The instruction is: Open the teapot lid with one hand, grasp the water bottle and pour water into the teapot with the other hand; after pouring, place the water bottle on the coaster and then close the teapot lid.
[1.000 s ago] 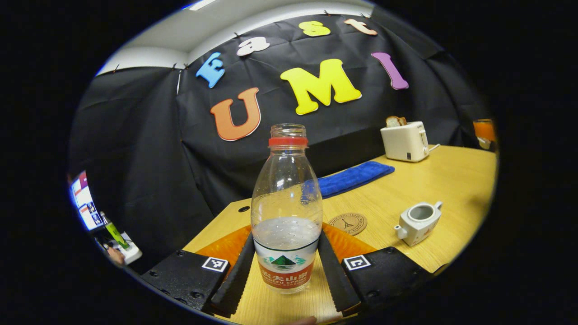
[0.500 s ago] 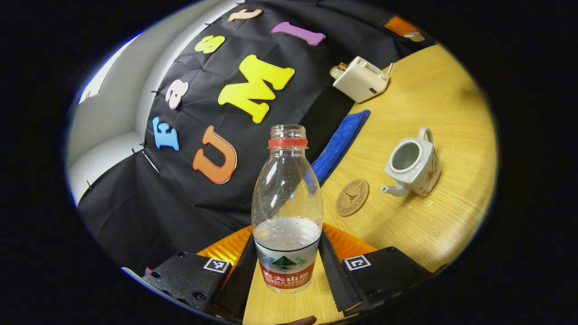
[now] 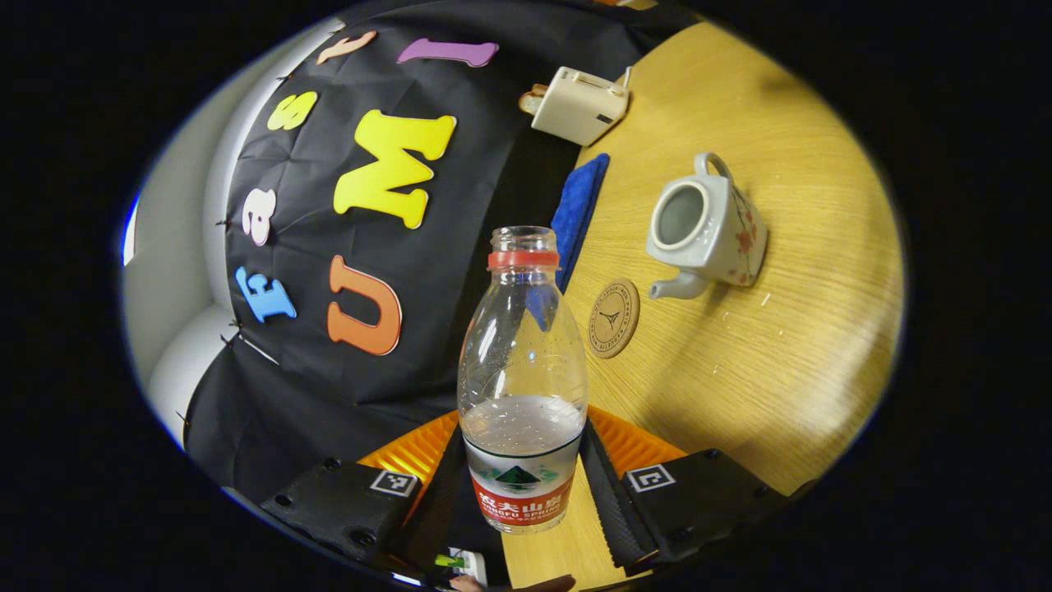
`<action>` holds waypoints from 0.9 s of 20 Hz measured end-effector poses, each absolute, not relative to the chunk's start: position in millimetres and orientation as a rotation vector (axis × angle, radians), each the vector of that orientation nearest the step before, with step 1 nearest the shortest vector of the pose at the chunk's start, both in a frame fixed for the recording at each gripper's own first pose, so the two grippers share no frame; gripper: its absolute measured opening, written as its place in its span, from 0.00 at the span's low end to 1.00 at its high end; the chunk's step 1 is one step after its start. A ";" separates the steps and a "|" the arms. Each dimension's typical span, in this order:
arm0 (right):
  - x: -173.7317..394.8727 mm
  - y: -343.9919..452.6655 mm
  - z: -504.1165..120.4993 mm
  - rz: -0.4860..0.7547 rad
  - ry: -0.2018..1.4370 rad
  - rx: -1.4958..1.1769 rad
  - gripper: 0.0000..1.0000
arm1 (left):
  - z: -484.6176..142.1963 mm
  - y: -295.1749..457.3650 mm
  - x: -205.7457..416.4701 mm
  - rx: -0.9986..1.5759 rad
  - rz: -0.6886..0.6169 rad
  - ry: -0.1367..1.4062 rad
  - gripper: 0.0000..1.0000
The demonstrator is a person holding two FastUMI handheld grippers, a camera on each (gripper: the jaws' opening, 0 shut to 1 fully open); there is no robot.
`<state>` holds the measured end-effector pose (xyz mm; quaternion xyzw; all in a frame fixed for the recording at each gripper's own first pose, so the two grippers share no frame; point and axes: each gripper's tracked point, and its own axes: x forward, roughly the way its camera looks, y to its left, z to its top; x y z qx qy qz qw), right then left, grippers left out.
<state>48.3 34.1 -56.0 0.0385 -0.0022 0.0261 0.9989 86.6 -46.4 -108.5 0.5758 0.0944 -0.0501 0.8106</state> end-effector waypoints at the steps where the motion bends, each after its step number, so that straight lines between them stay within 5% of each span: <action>1: 49.4 32.3 -56.6 0.047 -0.004 0.073 0.00 | -107.9 -47.8 83.9 1.276 -0.110 0.202 0.77; 18: 54.0 25.1 -61.5 0.026 0.007 0.062 0.00 | -80.3 -77.2 90.2 1.757 -0.149 0.205 0.77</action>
